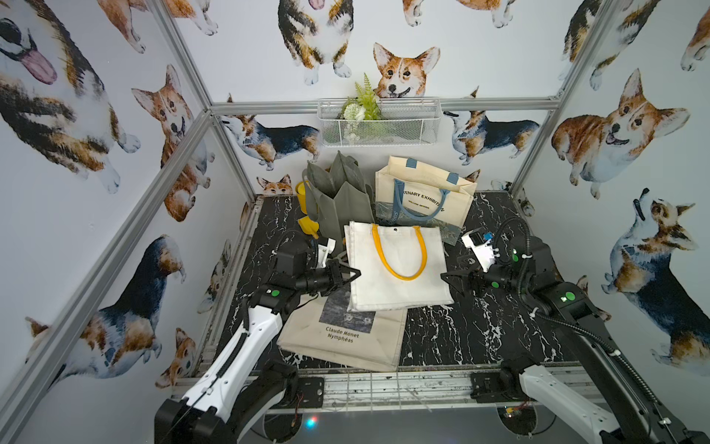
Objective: Put away the canvas bag
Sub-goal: Place the canvas bag at the center of the board.
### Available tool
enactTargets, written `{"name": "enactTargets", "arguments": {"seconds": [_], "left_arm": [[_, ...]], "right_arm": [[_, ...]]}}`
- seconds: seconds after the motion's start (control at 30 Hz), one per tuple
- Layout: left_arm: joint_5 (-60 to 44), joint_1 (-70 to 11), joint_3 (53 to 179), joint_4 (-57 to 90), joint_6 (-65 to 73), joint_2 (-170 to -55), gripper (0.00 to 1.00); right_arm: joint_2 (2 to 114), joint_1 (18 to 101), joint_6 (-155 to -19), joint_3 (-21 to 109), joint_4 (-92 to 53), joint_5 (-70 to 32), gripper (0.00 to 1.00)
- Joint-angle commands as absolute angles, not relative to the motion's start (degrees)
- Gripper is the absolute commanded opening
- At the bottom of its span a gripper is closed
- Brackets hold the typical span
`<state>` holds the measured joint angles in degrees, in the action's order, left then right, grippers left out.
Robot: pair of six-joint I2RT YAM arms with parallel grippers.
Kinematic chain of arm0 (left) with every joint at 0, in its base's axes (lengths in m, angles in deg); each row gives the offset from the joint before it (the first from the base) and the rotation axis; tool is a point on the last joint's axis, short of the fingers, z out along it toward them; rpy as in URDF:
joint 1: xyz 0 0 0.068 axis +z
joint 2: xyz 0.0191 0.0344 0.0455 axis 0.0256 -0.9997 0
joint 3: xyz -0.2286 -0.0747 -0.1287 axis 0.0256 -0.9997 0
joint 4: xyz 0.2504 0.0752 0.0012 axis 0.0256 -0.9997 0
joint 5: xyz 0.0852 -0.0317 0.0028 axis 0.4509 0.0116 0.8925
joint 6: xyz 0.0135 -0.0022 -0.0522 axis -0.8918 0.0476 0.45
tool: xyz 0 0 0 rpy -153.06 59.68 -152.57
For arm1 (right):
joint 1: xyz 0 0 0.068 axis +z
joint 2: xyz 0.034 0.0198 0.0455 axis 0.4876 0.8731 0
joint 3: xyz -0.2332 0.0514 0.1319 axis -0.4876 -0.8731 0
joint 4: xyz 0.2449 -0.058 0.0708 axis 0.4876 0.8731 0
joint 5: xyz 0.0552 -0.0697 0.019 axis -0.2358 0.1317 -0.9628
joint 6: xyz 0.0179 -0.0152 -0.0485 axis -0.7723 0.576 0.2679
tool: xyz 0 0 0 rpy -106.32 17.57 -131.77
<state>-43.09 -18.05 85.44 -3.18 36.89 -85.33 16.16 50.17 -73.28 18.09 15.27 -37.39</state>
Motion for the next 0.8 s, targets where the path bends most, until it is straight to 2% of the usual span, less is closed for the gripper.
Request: {"name": "enactTargets", "arguments": {"seconds": [0.0,0.23,0.43,0.67,0.77], "left_arm": [[-46.15,-17.04,86.23,-9.47,36.58,-85.78,0.00],[-46.32,-14.47,86.52,-20.58,30.19,-87.06,0.00],[-43.81,-9.38,87.79,-32.47,19.09,-88.16,0.00],[-44.56,-5.52,86.35,-33.32,12.82,-93.49,0.00],[-43.08,-5.55,87.08,-33.84,11.41,-95.13,0.00]], "right_arm": [[15.39,50.19,-86.22,13.26,7.70,-35.89,0.86],[19.05,50.12,-96.73,4.51,-1.18,-32.29,0.85],[23.70,49.75,-101.67,4.24,3.49,-29.36,0.84],[28.93,49.75,-109.12,-4.05,-12.57,-37.49,0.73],[32.71,49.77,-110.08,-5.38,-19.85,-40.44,0.62]]}}
